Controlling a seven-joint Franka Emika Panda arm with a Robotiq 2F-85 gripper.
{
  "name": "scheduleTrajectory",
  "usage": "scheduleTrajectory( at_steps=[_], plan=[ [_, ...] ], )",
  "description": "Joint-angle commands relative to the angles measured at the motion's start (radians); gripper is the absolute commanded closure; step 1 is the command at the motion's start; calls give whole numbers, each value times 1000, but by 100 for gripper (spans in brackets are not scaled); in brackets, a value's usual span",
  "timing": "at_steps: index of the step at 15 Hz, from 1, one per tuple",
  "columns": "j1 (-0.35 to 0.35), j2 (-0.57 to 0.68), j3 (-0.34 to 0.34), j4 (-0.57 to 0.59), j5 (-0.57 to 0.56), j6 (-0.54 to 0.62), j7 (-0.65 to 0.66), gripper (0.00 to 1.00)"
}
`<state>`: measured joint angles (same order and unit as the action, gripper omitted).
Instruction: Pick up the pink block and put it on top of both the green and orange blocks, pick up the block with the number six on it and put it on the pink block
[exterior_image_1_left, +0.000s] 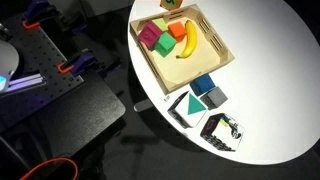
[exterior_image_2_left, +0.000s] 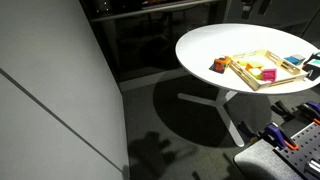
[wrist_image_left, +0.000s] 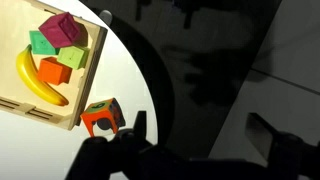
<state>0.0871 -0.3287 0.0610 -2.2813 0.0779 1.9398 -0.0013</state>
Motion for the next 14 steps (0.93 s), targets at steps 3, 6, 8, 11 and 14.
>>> scheduleTrajectory(
  at_steps=[3, 6, 8, 11, 14],
  plan=[
    [-3, -1, 3, 3, 1, -2, -1, 0],
    [-11, 14, -5, 10, 2, -14, 3, 0],
    [-28, 37, -21, 16, -1, -33, 2, 0],
    [-58, 87, -41, 27, -9, -43, 14, 0],
    [-94, 144, -58, 29, -35, -35, 42, 0]
  ],
)
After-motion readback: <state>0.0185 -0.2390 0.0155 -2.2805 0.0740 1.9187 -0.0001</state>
